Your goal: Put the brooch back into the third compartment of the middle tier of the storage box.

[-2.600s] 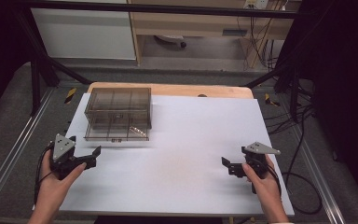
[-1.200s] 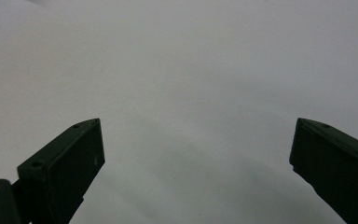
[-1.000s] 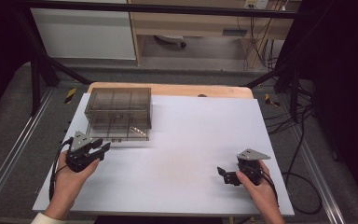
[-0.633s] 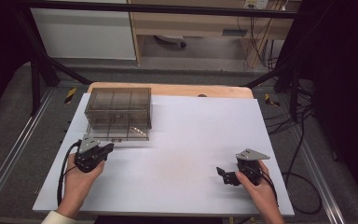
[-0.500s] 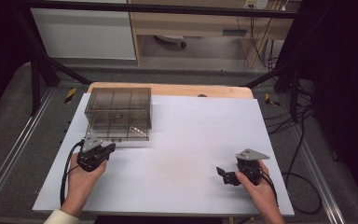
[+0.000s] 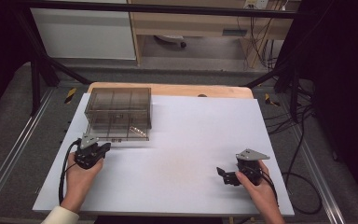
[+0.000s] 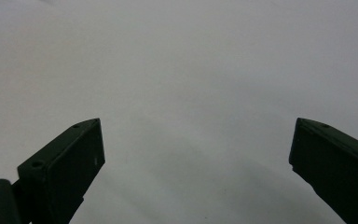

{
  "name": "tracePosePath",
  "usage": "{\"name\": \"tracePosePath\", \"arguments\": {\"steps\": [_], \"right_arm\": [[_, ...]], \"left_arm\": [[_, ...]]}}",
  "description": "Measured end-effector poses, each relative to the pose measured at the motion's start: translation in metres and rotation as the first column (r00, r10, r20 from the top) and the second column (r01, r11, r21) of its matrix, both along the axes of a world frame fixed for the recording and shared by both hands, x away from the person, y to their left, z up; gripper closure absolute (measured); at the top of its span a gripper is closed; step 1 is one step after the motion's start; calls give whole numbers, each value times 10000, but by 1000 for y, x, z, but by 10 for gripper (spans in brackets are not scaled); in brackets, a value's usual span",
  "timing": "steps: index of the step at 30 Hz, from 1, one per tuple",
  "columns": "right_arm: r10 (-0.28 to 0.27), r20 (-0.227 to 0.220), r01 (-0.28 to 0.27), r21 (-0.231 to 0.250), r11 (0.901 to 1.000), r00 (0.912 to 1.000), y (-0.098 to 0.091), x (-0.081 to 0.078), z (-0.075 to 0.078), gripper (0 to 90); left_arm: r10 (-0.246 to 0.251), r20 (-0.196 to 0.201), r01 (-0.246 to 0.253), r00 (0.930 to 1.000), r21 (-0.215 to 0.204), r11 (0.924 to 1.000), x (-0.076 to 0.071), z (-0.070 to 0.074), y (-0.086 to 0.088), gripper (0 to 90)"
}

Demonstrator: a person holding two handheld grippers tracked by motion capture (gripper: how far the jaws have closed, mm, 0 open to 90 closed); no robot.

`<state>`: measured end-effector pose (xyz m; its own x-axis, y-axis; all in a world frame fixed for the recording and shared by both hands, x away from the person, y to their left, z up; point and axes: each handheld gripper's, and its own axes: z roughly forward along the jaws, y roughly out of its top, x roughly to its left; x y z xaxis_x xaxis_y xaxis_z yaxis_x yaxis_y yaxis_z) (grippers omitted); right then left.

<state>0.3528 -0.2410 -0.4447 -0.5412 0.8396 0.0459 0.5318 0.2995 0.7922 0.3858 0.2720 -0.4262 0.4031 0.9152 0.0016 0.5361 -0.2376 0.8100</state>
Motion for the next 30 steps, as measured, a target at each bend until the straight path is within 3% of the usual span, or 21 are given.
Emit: {"name": "tracePosePath", "arguments": {"steps": [10, 30], "right_arm": [[42, -17, -42, -55, 10000, 10000, 0, 1, -1, 34], [89, 0, -89, -74, 9999, 10000, 0, 1, -1, 32]], "left_arm": [[271, -202, -271, 9994, 30, 9996, 12, -3, 8, 900], [247, -435, -248, 9987, -9, 9997, 22, -7, 5, 900]]}}
